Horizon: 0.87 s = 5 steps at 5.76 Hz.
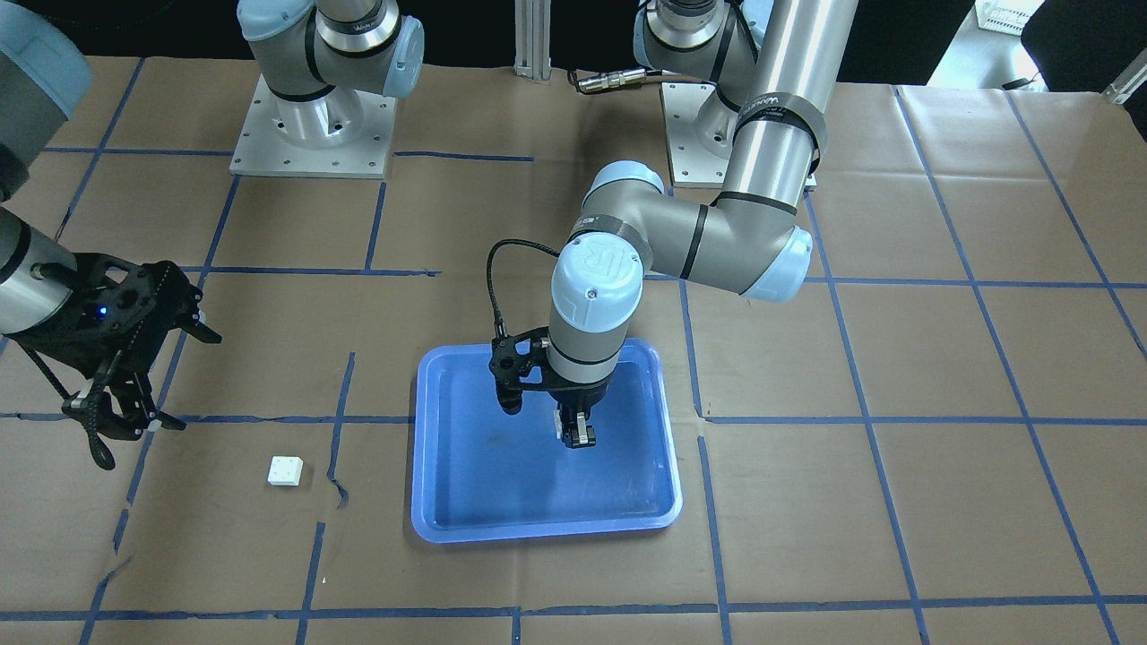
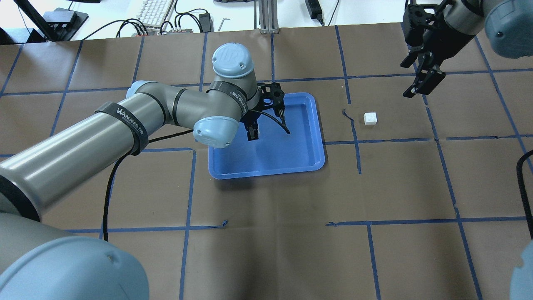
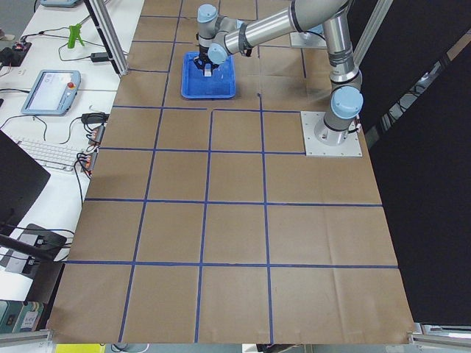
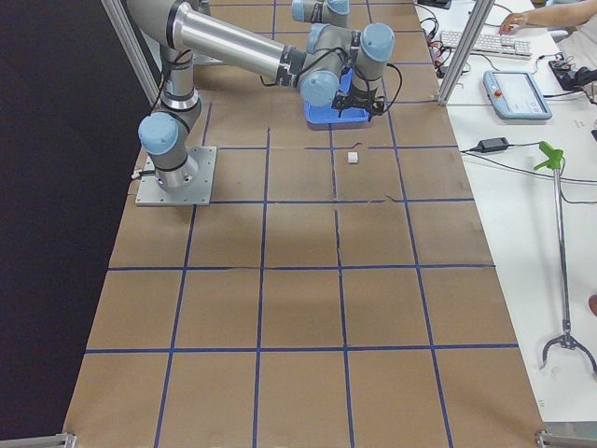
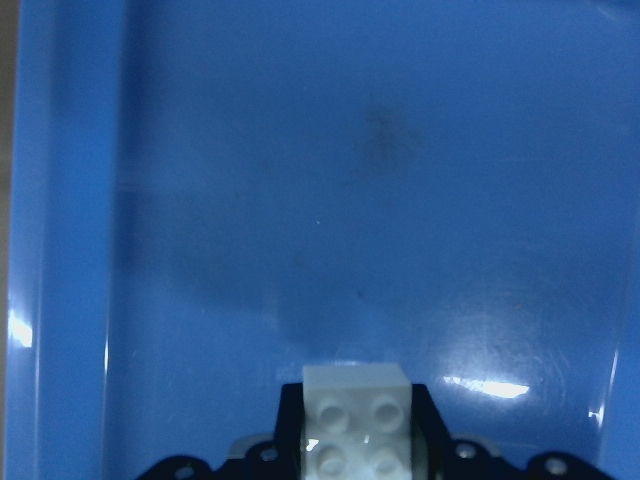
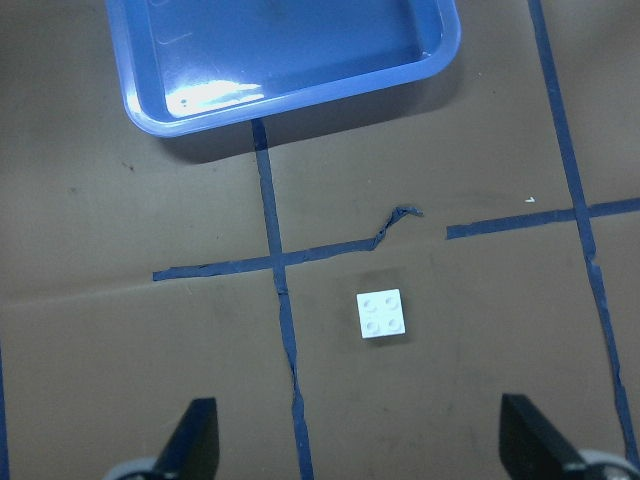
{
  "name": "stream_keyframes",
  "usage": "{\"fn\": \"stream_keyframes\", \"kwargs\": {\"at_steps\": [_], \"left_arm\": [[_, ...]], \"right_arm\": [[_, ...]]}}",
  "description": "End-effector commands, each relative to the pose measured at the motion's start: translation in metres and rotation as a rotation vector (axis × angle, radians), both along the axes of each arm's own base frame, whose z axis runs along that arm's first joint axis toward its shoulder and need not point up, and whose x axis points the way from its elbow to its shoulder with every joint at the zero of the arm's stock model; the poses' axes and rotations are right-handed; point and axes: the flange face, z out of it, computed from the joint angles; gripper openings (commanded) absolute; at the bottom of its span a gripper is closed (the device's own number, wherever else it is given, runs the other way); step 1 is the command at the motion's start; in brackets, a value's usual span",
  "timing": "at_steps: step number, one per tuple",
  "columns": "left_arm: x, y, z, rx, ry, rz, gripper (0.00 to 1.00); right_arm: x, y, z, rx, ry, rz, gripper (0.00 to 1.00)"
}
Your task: Assemble white blocks and place on blue tray
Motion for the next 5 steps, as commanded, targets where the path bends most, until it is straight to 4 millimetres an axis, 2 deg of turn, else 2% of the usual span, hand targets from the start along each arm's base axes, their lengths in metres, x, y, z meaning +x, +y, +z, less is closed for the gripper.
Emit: {"fn": "stream_keyframes", "kwargs": {"at_steps": [1, 2, 3, 4, 5], "left_arm": [[-0.002, -0.004, -0.038, 0.014, -0.004, -0.011, 0.09], [-0.003, -0.005, -0.04, 0.016, -0.003, -0.01, 0.16], [-0.003, -0.005, -0.037, 0.01, -0.001, -0.005, 0.43], [-0.003, -0.005, -0.027, -0.006, 0.005, -0.005, 0.92], [-0.001, -0.004, -0.002, -0.021, 0.003, -0.008, 0.99]], "right_arm": [[-0.012, -0.009, -0.049, 0.011, -0.112, 0.109, 1.0], [-0.029, -0.017, -0.081, -0.017, -0.219, 0.143, 1.0], [-0.043, -0.025, -0.113, -0.035, -0.284, 0.185, 1.0], [-0.045, -0.036, -0.136, -0.089, -0.322, 0.218, 1.0], [-0.046, -0.043, -0.161, -0.092, -0.343, 0.212, 1.0]]}}
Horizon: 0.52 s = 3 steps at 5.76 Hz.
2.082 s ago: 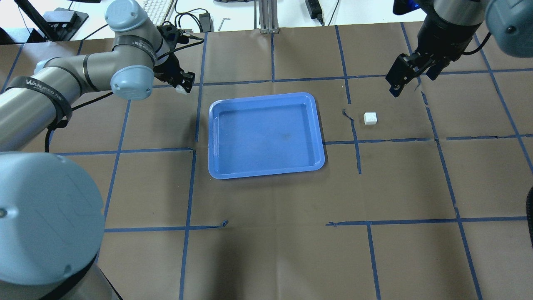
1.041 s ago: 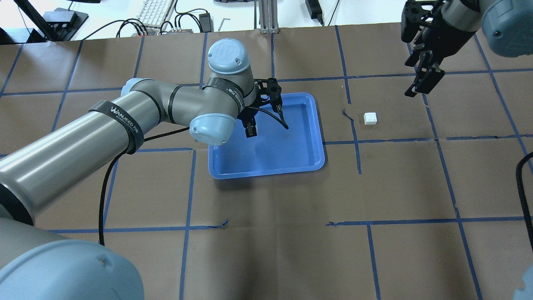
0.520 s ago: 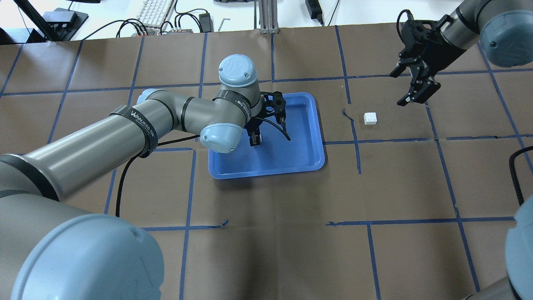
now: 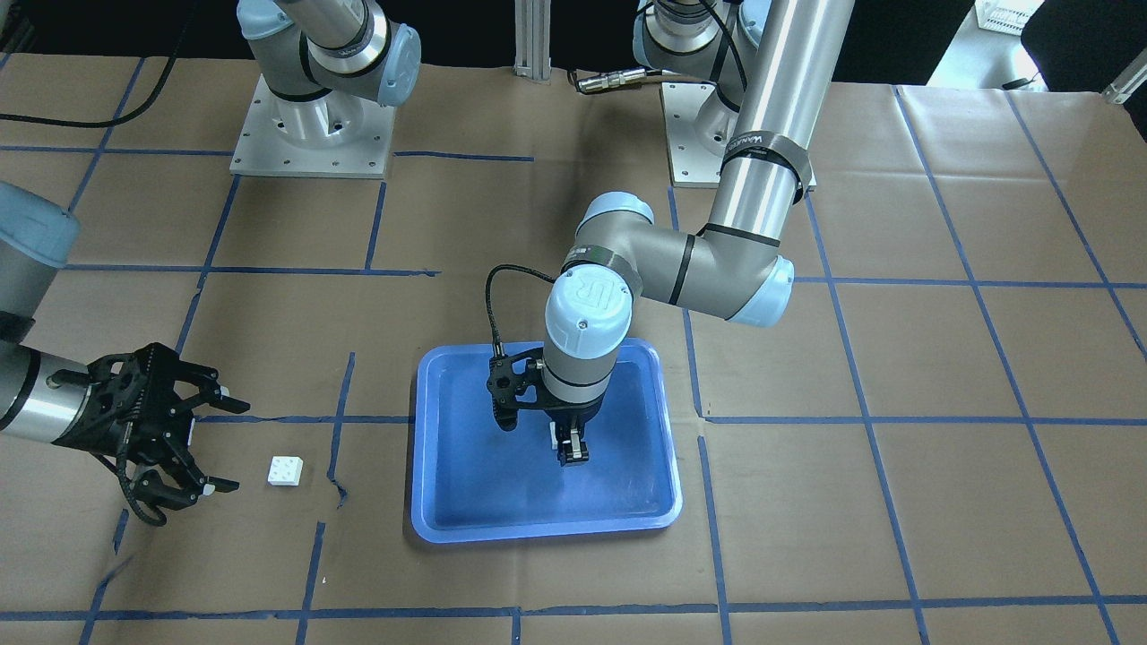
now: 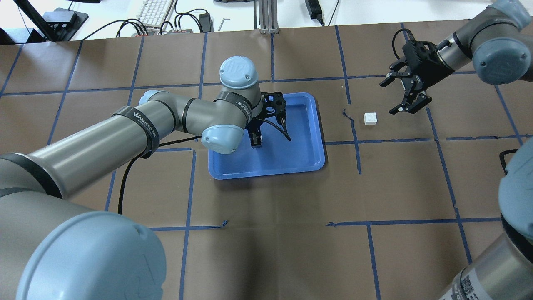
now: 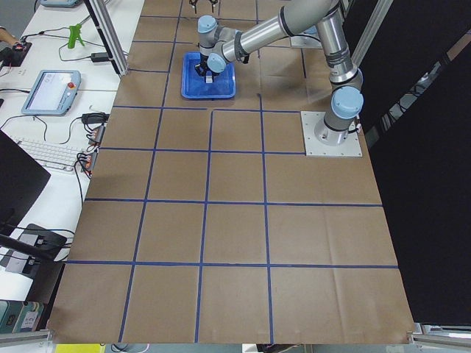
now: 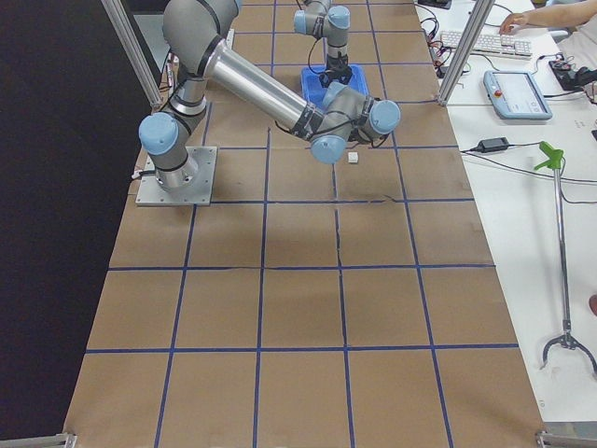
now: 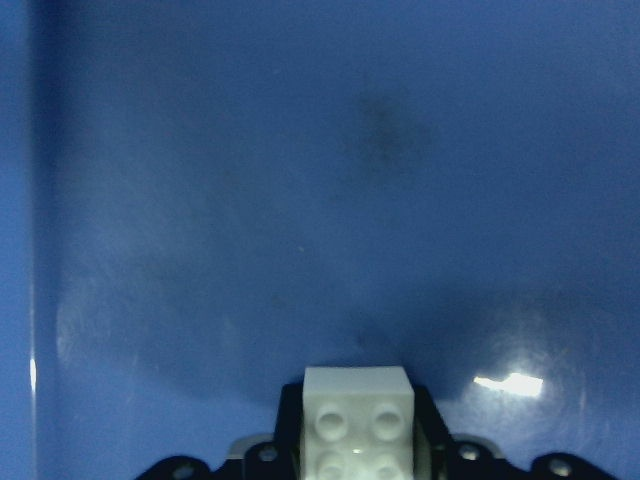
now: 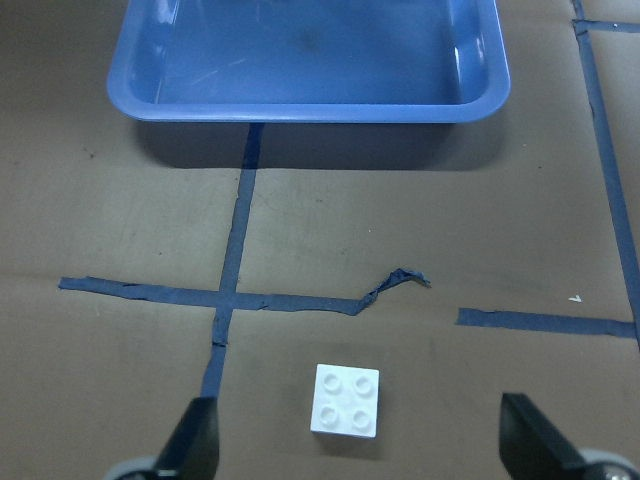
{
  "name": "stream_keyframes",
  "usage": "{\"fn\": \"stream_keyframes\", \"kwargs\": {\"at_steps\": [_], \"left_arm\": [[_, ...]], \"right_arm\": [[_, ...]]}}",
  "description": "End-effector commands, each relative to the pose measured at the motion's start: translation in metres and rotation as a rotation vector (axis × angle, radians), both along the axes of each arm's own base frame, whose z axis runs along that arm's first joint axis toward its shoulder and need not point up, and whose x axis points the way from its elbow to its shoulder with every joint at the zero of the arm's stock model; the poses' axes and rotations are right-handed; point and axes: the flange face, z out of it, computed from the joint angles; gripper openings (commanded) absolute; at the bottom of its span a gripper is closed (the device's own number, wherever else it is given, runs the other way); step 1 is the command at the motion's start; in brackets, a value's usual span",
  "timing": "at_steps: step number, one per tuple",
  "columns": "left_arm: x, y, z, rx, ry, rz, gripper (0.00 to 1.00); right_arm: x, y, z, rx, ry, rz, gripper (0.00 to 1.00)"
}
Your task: Assemble white blocks and place on blue tray
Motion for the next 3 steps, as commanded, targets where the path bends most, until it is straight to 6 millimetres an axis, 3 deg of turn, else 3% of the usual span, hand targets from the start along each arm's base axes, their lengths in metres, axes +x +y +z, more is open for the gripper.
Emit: {"fn": "stream_keyframes", "kwargs": {"at_steps": [1, 2, 3], "left_arm": [[0.009, 0.009, 0.052, 0.043, -0.017, 0.005, 0.99], [0.023, 0.019, 0.1, 0.043, -0.02, 0.026, 0.99], [0.056, 0.031, 0.147, 0.095, 0.01, 0.075, 0.95]], "right_arm": [[-0.002, -0.007, -0.05, 0.024, -0.043, 0.004, 1.0], [0.001, 0.001, -0.066, 0.047, -0.051, 0.004, 1.0], [0.005, 0.01, -0.08, 0.044, -0.05, 0.001, 1.0]]}}
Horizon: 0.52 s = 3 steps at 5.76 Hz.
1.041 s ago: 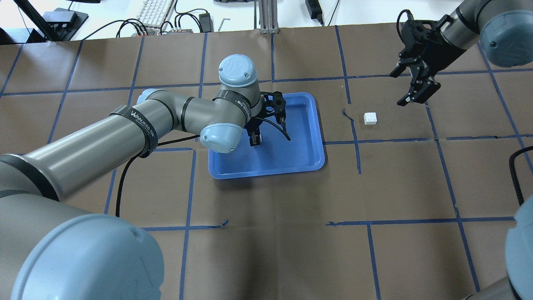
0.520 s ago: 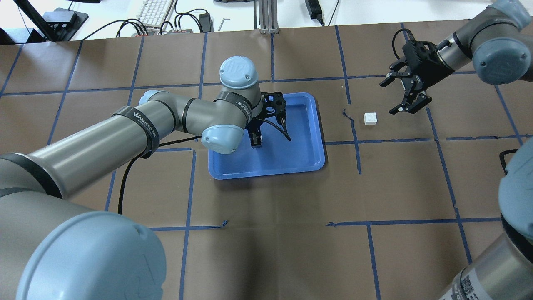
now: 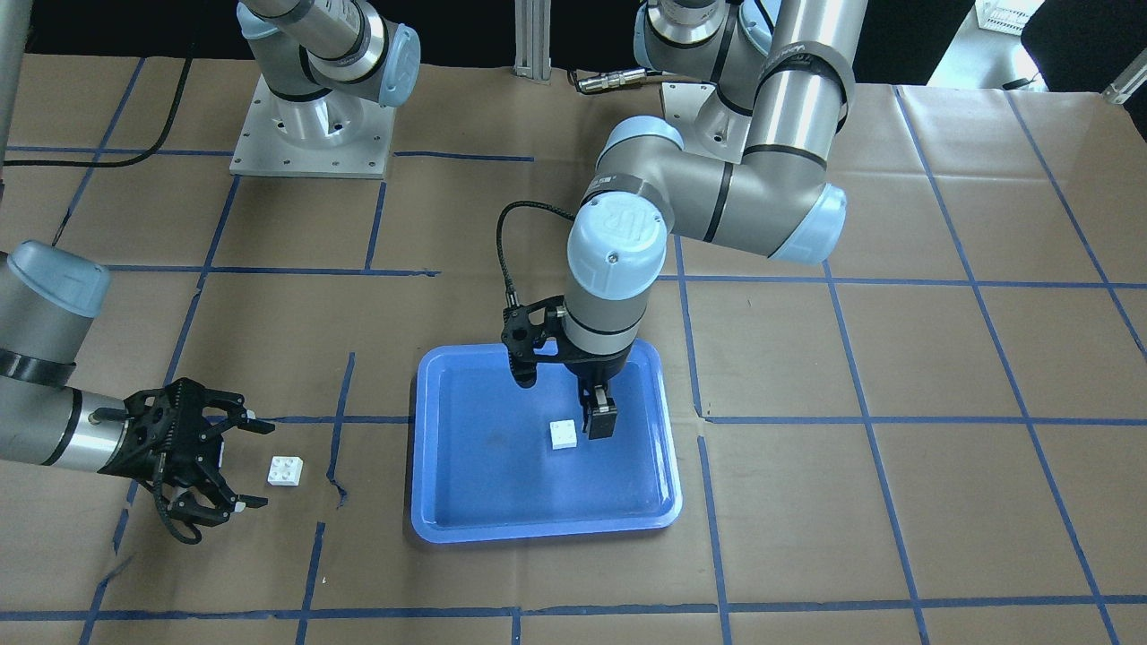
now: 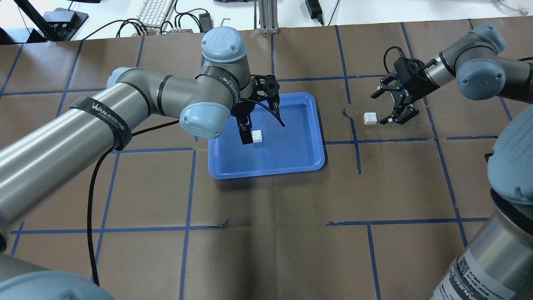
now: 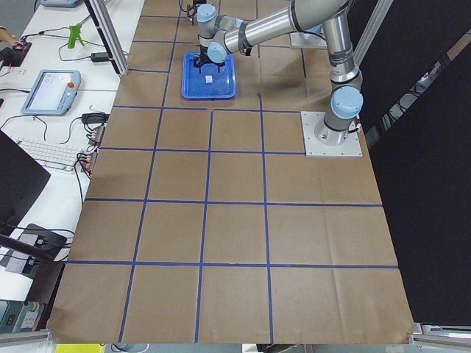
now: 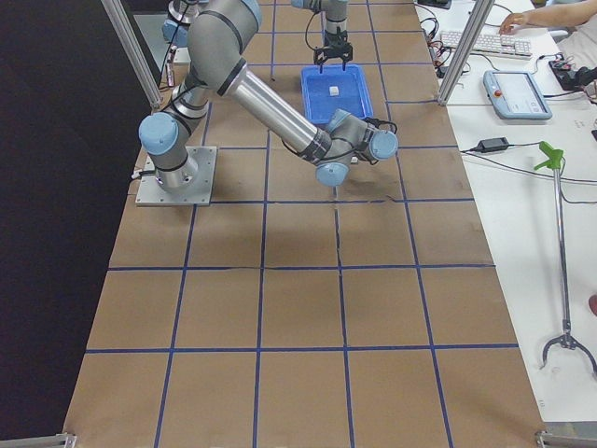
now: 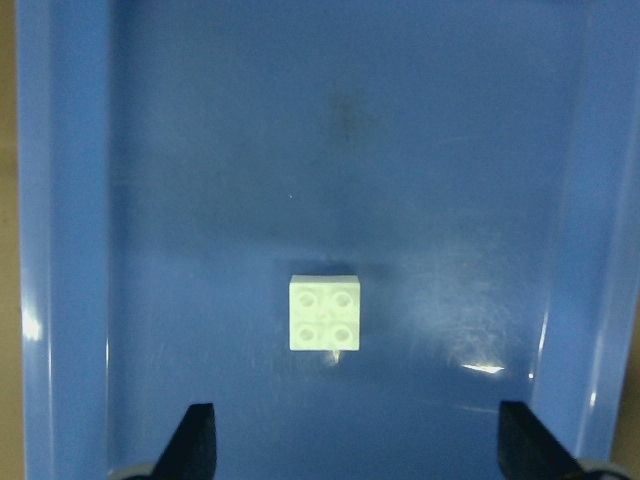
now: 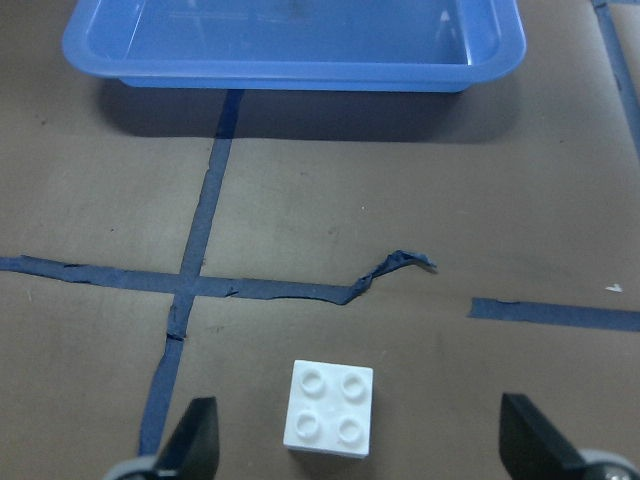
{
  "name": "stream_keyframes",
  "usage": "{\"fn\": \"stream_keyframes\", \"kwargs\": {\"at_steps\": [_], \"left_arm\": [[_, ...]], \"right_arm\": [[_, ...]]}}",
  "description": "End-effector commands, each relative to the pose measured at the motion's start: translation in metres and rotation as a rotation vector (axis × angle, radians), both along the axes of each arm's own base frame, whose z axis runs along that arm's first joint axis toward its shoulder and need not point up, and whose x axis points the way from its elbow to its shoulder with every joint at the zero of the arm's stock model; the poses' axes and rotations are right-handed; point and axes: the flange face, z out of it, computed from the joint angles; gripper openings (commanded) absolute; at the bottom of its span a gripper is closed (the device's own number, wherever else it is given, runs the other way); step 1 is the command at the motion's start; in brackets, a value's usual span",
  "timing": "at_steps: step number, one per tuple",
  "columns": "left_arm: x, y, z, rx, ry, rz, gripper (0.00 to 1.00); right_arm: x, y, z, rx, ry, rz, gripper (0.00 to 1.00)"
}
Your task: Assemble white blocks and place on blue tray
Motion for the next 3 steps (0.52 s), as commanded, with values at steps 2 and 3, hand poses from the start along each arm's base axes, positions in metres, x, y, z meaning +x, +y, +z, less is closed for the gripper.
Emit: {"fn": "stream_keyframes", "kwargs": {"at_steps": [2, 3], "left_arm": [[0.059, 0.053, 0.123, 0.095, 0.025, 0.093, 0.95], [0.07, 0.065, 0.142, 0.105, 0.02, 0.11, 0.98]], "right_arm": [[0.004, 0.012, -0.022, -0.006, 0.014, -0.014, 1.0], [0.004, 0.012, -0.02, 0.003, 0.012, -0.034, 0.99]]}}
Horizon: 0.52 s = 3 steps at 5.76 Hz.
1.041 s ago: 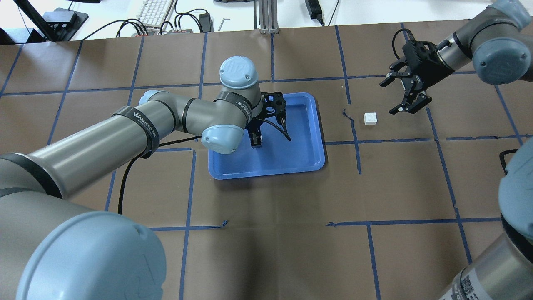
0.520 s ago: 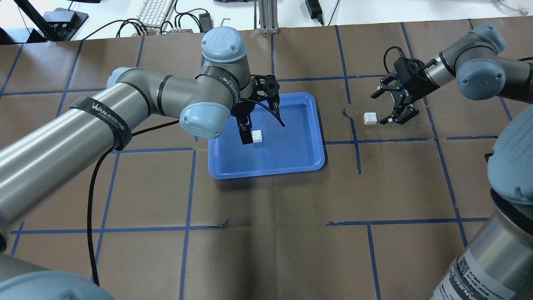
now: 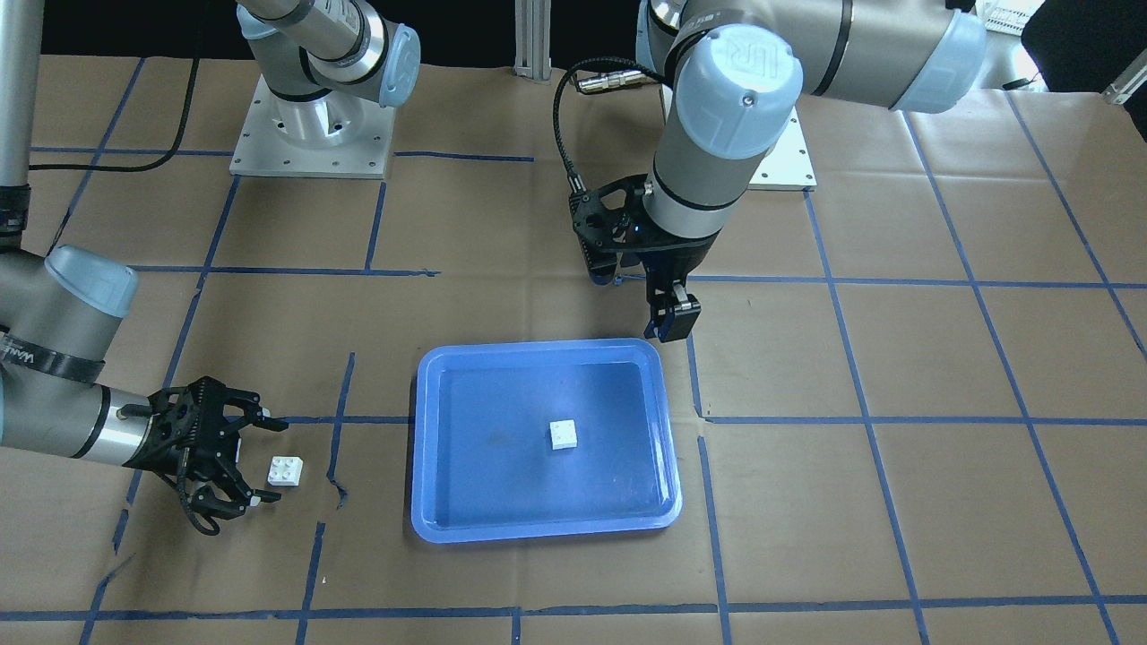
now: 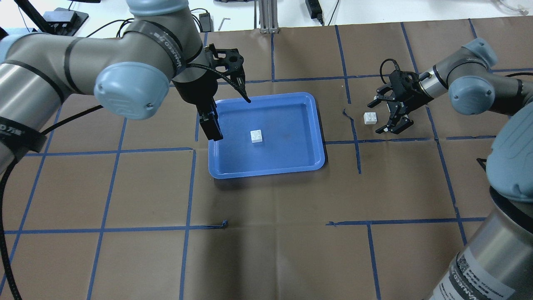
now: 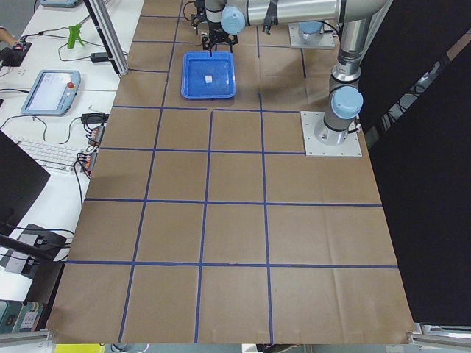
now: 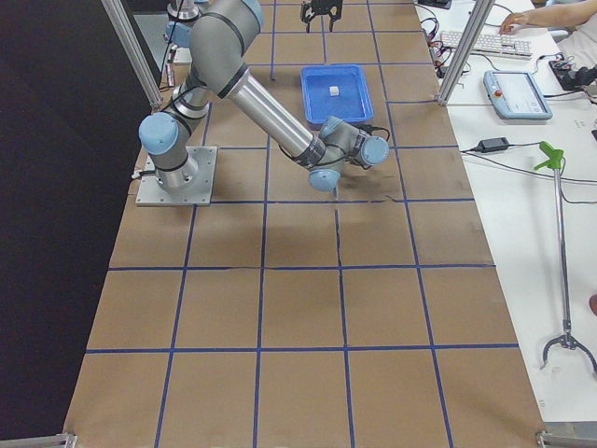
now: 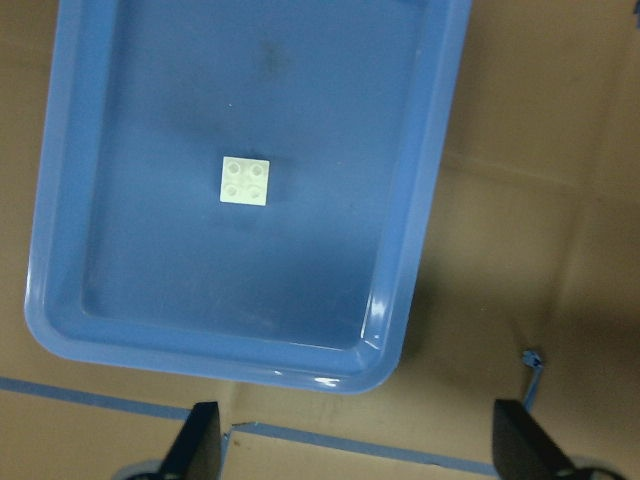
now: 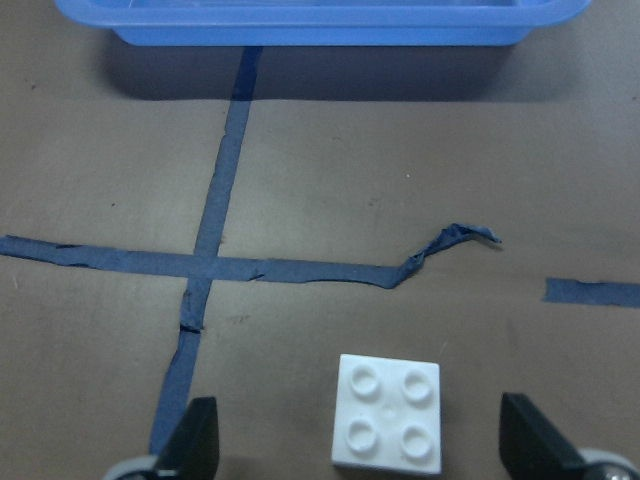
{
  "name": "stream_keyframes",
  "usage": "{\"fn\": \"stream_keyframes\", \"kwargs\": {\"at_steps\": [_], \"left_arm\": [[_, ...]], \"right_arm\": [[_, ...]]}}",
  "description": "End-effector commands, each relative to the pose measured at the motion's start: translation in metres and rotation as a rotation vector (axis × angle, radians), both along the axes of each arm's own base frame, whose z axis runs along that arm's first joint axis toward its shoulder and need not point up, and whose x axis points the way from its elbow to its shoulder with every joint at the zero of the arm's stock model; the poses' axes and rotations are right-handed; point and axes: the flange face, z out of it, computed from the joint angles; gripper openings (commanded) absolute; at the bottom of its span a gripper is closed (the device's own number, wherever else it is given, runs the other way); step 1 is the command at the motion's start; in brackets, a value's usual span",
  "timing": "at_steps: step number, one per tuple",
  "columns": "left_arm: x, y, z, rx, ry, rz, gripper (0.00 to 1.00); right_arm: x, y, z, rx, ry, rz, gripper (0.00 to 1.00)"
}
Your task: Assemble white blocks and place on blue tray
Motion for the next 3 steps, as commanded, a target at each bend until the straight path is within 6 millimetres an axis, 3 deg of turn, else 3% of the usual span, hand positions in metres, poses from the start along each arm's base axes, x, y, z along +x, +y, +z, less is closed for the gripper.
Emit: {"fn": "stream_keyframes", "kwargs": {"at_steps": [1, 2, 3], "left_arm": [[0.024, 0.014, 0.029, 0.006, -0.004, 0.068, 0.99], [0.044, 0.006, 0.031, 0.006, -0.005, 0.14, 0.98], [0.06, 0.003, 0.032, 0.009, -0.012, 0.255, 0.98]], "right_arm": [[0.0, -0.002, 0.002, 0.007, 0.002, -0.023, 0.76], [-0.001, -0.003, 0.004, 0.003, 0.004, -0.023, 0.55], [-0.001, -0.004, 0.004, 0.001, 0.005, -0.021, 0.43]]}}
